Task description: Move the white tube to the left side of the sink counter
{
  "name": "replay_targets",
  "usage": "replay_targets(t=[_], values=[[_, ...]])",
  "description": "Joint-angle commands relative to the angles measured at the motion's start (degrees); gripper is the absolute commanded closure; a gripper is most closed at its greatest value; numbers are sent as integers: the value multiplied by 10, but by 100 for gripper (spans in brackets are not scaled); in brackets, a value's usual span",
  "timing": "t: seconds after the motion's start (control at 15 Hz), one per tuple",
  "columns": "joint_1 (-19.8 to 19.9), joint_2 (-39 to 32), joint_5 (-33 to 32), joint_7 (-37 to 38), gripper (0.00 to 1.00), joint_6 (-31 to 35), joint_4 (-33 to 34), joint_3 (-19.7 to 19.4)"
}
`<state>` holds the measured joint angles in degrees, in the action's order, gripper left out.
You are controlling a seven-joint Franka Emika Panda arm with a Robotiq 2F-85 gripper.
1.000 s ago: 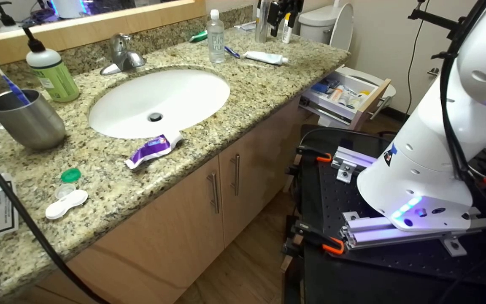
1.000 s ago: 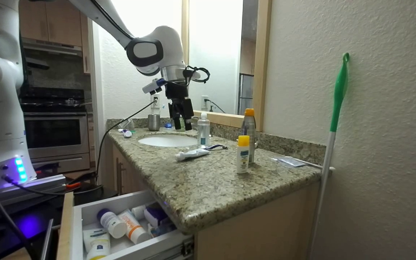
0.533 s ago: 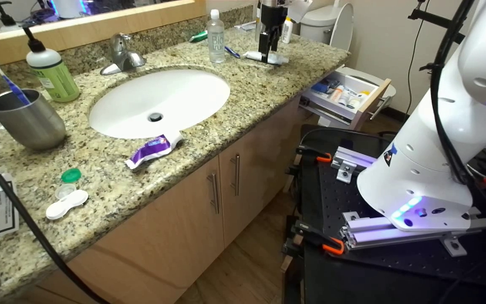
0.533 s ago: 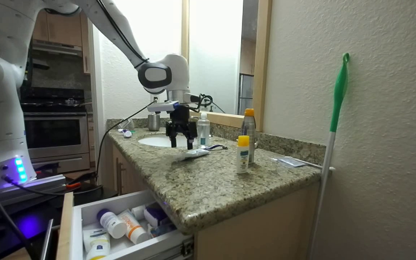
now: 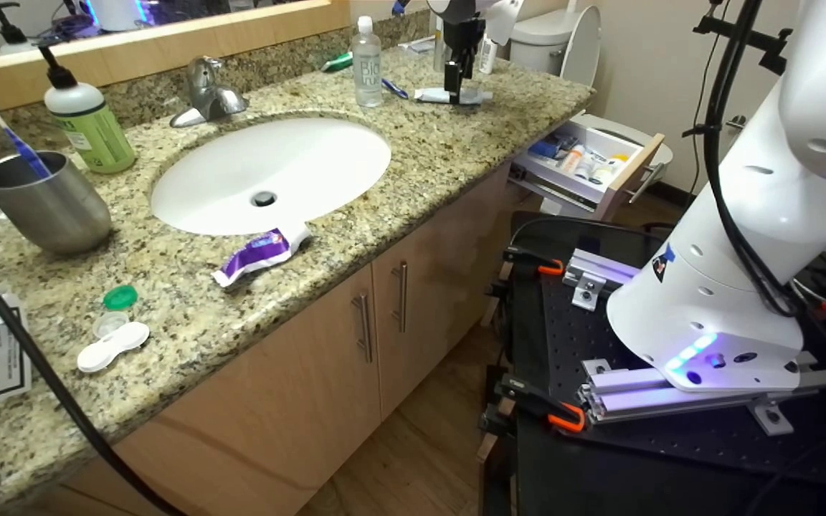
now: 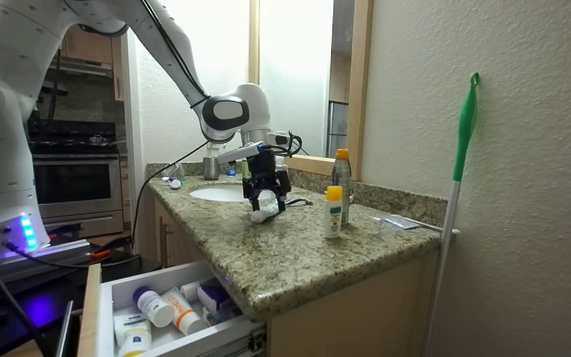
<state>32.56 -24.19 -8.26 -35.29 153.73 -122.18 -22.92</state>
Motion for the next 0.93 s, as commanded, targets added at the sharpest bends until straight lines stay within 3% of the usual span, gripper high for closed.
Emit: replay_targets(t=[0.0,0.07,0.13,0.2,0.67,0.73,0.87], values=[[32,-6,28,-11,0,-17,0,45],[36,-10,30,-12,0,-9,-1,52],[38,-14,28,-12,9,2,-1,54],[39,-15,22,-12,26,7,-1,54],[52,-15,33,-35,74,16,-3,69],[53,-13,37,-38,80,8,-3,71],[48,-1,47,-38,81,-15,-9,81]])
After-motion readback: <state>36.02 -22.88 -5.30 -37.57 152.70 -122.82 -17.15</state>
